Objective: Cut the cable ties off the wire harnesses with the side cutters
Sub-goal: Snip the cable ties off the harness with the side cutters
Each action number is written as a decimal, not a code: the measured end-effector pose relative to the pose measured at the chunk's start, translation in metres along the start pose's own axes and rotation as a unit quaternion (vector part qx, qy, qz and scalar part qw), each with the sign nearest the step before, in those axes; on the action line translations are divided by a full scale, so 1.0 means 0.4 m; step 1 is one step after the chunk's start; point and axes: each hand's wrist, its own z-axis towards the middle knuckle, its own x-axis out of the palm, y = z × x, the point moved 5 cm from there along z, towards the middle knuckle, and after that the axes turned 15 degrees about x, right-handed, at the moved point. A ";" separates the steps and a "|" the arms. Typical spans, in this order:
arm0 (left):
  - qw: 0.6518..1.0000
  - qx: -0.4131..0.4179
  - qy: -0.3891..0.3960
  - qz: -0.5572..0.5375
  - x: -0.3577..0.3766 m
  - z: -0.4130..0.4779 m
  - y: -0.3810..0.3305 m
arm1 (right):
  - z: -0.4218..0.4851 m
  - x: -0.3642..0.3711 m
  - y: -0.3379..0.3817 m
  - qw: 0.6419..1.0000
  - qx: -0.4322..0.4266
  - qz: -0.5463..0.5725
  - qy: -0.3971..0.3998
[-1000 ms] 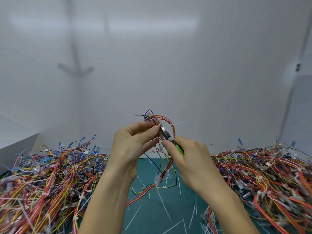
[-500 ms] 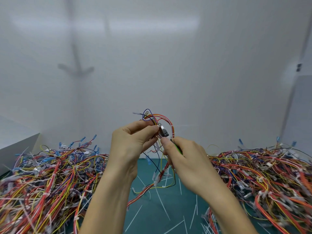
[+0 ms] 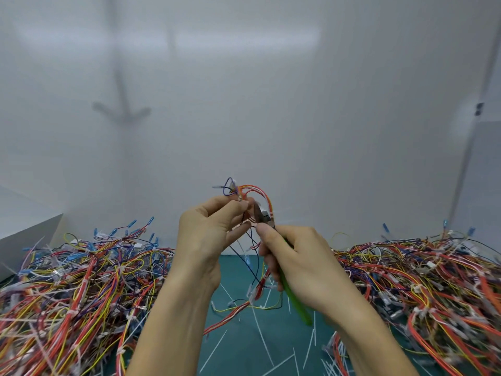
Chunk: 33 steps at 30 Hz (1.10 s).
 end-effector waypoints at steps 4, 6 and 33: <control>1.000 -0.002 -0.011 0.026 -0.029 0.013 0.003 | -0.002 -0.013 0.005 0.995 0.013 0.096 0.032; 0.999 -0.004 -0.013 0.029 -0.034 0.017 0.003 | 0.002 -0.029 0.004 0.994 0.006 0.110 0.013; 0.911 0.156 0.111 0.366 0.010 0.001 -0.016 | 0.010 -0.028 -0.019 0.984 -0.043 0.052 -0.164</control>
